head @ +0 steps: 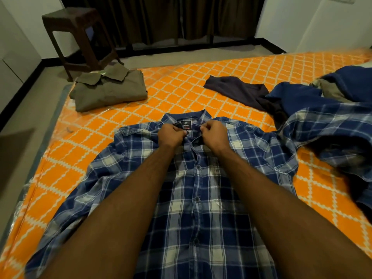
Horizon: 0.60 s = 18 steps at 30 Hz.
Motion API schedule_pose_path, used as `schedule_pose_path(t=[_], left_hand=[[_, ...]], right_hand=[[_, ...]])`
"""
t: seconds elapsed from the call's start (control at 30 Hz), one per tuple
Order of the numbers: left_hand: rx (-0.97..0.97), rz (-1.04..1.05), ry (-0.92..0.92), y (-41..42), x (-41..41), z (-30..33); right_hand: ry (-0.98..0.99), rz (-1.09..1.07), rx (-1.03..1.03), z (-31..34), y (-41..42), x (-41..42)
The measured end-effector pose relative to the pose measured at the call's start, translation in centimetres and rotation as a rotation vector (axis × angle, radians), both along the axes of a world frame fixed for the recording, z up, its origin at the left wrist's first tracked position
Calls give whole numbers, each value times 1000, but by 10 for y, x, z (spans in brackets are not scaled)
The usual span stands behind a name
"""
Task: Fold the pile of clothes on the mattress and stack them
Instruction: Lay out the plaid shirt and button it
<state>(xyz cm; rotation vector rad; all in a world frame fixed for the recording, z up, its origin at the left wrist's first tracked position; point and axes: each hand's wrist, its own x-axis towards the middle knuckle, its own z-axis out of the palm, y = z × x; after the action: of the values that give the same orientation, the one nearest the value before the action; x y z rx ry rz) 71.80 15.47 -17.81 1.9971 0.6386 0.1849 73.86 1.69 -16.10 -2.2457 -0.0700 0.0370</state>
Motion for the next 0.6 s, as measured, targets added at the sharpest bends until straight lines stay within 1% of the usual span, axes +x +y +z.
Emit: schedule_pose_path(t=[0.1, 0.17, 0.3, 0.37, 0.43, 0.6], left_hand=[[-57, 42, 23, 1, 5, 0], [-89, 47, 6, -1, 5, 0], [-165, 45, -44, -6, 4, -1], [-214, 49, -58, -8, 4, 1], [-258, 43, -80, -10, 4, 3], [-415, 48, -79, -17, -4, 2]], right_hand=[[44, -77, 150, 0, 0, -4], [97, -118, 257, -2, 0, -6], [164, -155, 371, -8, -2, -7], [155, -153, 387, -16, -3, -2], [144, -146, 381, -10, -1, -6], [97, -99, 320, -10, 3, -14]])
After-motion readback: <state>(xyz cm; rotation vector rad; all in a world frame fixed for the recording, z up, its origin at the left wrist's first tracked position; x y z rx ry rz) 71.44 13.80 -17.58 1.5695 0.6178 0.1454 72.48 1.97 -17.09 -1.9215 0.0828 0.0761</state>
